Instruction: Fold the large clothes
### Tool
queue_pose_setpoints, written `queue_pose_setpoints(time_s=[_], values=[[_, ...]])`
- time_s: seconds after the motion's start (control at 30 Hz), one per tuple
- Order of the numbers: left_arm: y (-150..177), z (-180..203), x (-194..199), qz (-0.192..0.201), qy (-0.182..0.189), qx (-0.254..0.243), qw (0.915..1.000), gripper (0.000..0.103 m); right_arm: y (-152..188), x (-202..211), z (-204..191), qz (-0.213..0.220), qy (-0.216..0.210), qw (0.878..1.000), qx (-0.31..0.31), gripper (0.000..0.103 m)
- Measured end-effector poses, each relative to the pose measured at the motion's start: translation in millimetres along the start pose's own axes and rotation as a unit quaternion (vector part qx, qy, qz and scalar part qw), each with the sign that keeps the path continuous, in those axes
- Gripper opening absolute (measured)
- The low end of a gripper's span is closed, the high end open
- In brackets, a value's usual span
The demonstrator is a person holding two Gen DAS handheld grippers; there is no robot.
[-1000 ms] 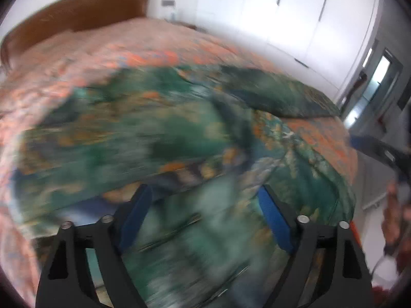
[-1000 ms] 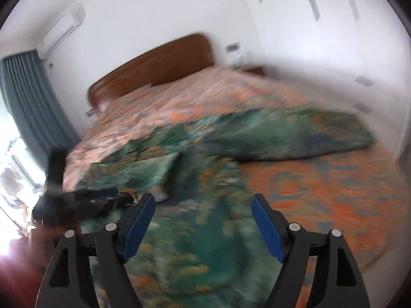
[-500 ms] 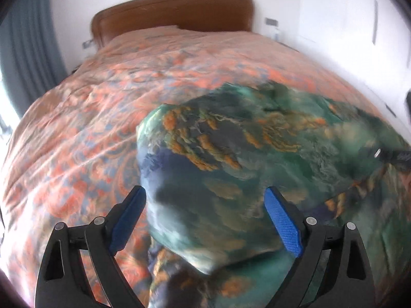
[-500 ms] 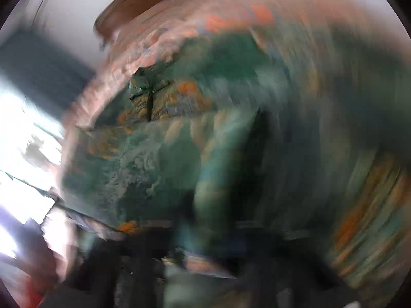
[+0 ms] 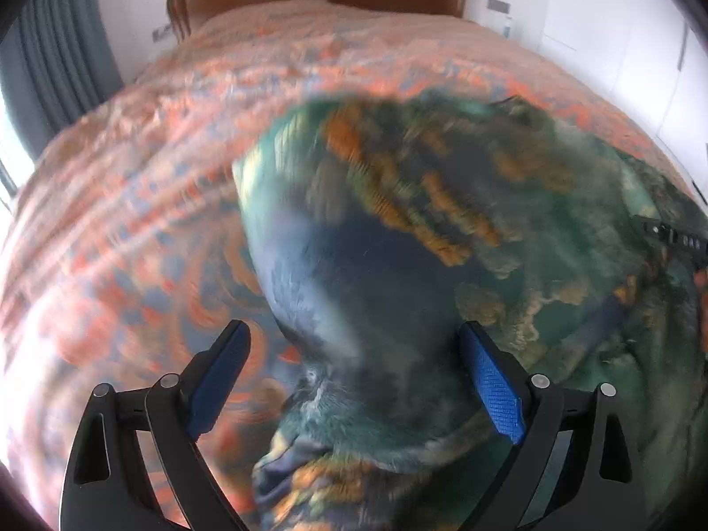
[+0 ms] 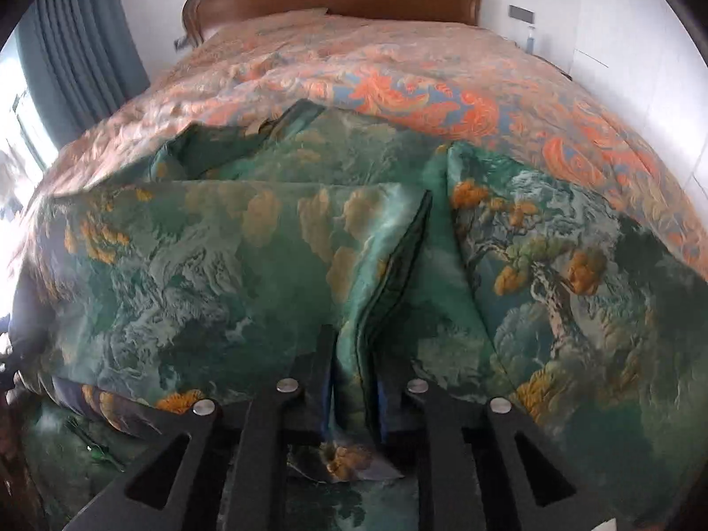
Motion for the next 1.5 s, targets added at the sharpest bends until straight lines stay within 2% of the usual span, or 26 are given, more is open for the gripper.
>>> queue_pose_setpoints(time_s=[0.07, 0.17, 0.27, 0.37, 0.43, 0.57, 0.63, 0.73, 0.8, 0.87, 0.97, 1.03, 1.13, 1.23, 1.3, 1.37, 1.47, 1.5], values=[[-14, 0, 22, 0.028, 0.01, -0.007, 0.9995, 0.096, -3, 8, 6, -0.008, -0.019, 0.999, -0.028, 0.037], [-43, -3, 43, 0.068, 0.035, 0.008, 0.9971, 0.098, -17, 37, 18, 0.018, -0.039, 0.998, -0.037, 0.038], [-70, -7, 27, 0.079, 0.057, 0.04, 0.9944, 0.098, -45, 61, 17, 0.059, -0.056, 0.996, -0.028, 0.038], [-73, -15, -10, 0.059, 0.049, 0.075, 0.9942, 0.098, -54, 65, -3, 0.075, -0.098, 0.992, -0.019, 0.038], [-64, -25, -45, 0.021, 0.003, 0.087, 0.996, 0.098, -48, 51, -21, 0.062, -0.122, 0.991, -0.007, 0.038], [-45, -41, -80, -0.001, -0.018, 0.1, 0.9949, 0.1, 1, 7, -31, 0.001, -0.099, 0.995, -0.005, 0.038], [-39, -45, -90, -0.004, -0.02, 0.106, 0.9941, 0.102, 11, 2, -31, 0.007, -0.09, 0.996, -0.006, 0.038], [-37, -47, -92, -0.001, -0.026, 0.103, 0.9944, 0.103, 9, -2, -32, 0.003, -0.085, 0.996, -0.024, 0.038], [-39, -47, -80, 0.003, -0.026, 0.104, 0.9943, 0.102, 6, 0, -32, -0.002, -0.083, 0.996, -0.033, 0.038], [-42, -44, -50, 0.021, -0.028, 0.091, 0.9953, 0.101, 3, 8, -32, -0.001, -0.077, 0.996, -0.034, 0.038], [-37, -33, -16, 0.044, -0.009, 0.069, 0.9966, 0.102, 11, 34, -35, 0.017, -0.077, 0.997, -0.015, 0.044], [-26, -25, -8, 0.032, -0.004, 0.055, 0.998, 0.102, 22, 43, -37, 0.023, -0.074, 0.997, -0.006, 0.052], [-10, -17, -1, 0.002, 0.004, 0.047, 0.9989, 0.101, 51, 26, -31, -0.022, -0.067, 0.998, -0.003, 0.053], [-1, -10, 33, 0.022, 0.019, 0.033, 0.999, 0.101, 60, 41, -23, -0.018, -0.084, 0.996, -0.024, 0.053], [4, -5, 58, 0.039, 0.023, 0.013, 0.9989, 0.101, 64, 73, -6, 0.009, -0.11, 0.992, -0.056, 0.053], [8, -2, 77, 0.052, 0.027, -0.005, 0.9983, 0.102, 77, 110, 28, 0.042, -0.124, 0.986, -0.101, 0.053], [19, 7, 99, 0.064, 0.024, -0.03, 0.9972, 0.102, 108, 151, 99, 0.086, -0.113, 0.972, -0.189, 0.056], [22, 11, 104, 0.065, 0.026, -0.034, 0.997, 0.102, 131, 167, 142, 0.103, -0.094, 0.96, -0.243, 0.057]])
Point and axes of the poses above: each gripper's, at about its wrist camera, not at the fingertips, and x roughly against the way its jaws point, z to its right, y to its underside, the point moved 7 cm from there along -x, roughly the way its jaws point, and after that the axes turned 3 degrees about x, right-handed, at the moved point
